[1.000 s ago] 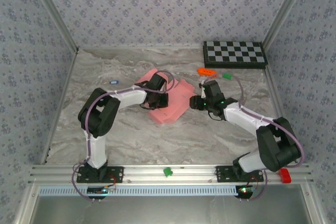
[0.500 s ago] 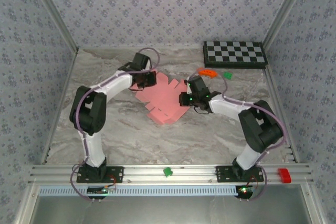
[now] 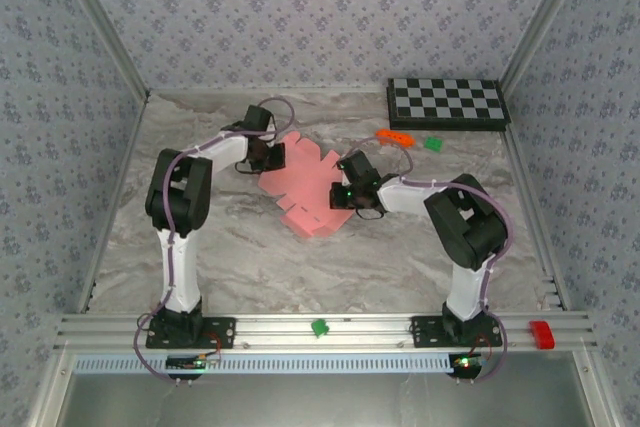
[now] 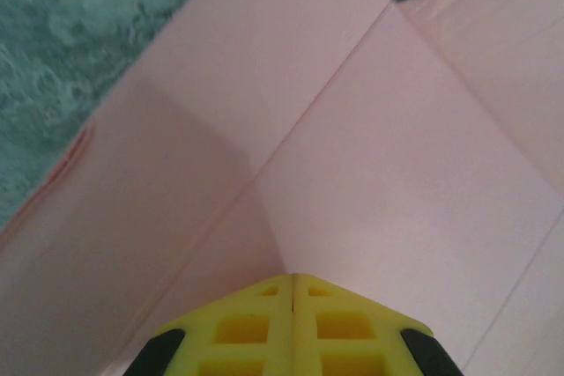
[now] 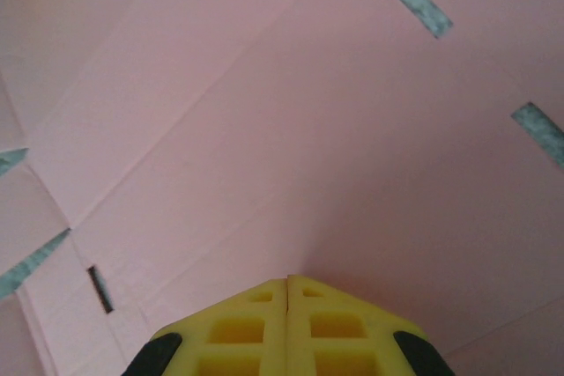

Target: Fold the paper box

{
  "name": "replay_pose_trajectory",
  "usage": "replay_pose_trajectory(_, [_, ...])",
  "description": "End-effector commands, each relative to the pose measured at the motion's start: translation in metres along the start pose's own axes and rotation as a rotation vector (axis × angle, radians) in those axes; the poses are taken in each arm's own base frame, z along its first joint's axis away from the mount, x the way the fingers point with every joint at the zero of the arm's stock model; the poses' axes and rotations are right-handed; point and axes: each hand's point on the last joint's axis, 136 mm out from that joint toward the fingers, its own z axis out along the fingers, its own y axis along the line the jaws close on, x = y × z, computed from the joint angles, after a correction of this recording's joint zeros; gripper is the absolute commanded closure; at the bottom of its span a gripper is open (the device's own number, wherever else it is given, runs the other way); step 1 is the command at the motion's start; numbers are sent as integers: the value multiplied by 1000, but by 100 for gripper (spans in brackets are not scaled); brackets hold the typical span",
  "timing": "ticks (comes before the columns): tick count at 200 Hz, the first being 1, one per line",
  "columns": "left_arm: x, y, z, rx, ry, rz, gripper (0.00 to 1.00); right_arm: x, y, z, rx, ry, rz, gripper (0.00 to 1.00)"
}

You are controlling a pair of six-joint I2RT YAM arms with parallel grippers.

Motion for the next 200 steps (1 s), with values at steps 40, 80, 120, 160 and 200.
replay_pose_trajectory(40, [46, 20, -16, -98, 60, -2, 100, 15, -24, 3, 116, 52, 0, 100])
replay_pose_trajectory(80, [87, 28, -34, -163, 85, -19, 100, 15, -35, 3, 178, 85, -24, 100])
replay_pose_trajectory(120, [139, 13, -47, -161, 104, -52, 100, 0, -40, 9, 214, 97, -60, 100])
replay_pose_trajectory(160, [184, -11, -49, -136, 123, -43, 100, -26, -32, 21, 196, 77, -102, 99])
replay_pose_trajectory(200, [197, -49, -49, -25, 138, -16, 100, -42, -7, 39, 109, 72, -120, 99])
